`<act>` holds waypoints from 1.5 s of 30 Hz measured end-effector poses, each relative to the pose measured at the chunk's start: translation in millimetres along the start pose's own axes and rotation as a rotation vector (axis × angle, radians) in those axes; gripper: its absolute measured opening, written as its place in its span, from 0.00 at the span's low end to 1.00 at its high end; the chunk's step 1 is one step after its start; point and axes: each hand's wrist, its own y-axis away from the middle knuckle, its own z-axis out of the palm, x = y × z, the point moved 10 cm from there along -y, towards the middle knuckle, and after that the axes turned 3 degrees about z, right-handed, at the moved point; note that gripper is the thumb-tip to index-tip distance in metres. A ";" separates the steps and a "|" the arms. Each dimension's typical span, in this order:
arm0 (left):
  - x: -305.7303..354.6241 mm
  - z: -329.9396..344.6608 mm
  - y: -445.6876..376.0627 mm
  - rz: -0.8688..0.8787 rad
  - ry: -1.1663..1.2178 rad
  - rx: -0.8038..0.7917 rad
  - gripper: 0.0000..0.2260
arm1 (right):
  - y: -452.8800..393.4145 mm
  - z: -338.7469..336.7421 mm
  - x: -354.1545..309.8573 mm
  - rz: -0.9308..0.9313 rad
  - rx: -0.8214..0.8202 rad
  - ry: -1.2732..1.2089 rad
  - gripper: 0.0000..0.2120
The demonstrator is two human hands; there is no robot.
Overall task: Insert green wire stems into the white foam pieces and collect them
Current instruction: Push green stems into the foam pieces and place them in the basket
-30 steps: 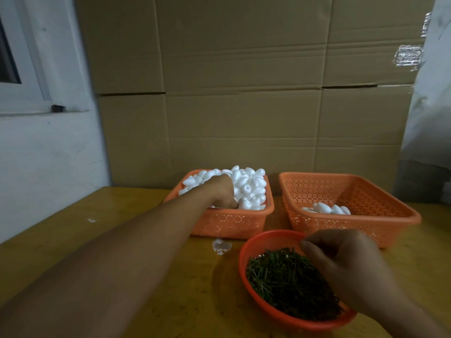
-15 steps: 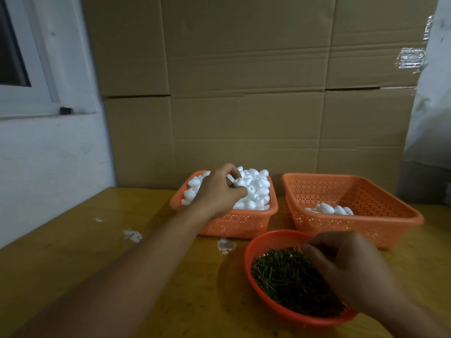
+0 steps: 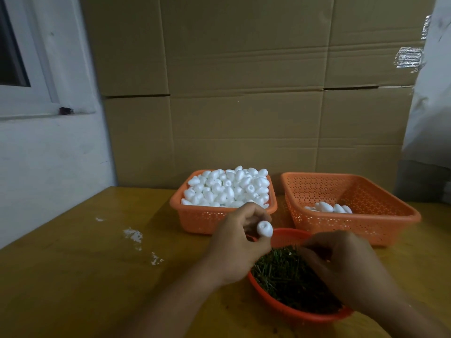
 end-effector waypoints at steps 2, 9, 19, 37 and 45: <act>3.0 5.9 4.8 0.009 -0.003 -0.037 0.07 | 0.2 5.1 -1.6 -0.009 -0.064 0.040 0.03; 5.0 24.7 12.4 -0.035 0.014 -0.202 0.08 | 5.8 43.7 -8.8 -0.039 -0.401 0.260 0.13; 3.5 19.0 11.9 -0.088 0.171 -0.119 0.08 | -1.5 52.7 -7.6 0.014 -0.389 0.302 0.08; -19.8 18.0 13.9 -0.395 0.631 0.001 0.06 | 3.8 12.1 -16.8 -0.023 -0.044 0.019 0.06; -20.1 22.1 19.4 -0.487 0.711 -0.025 0.13 | 8.1 15.2 -23.8 -0.095 -0.119 0.010 0.05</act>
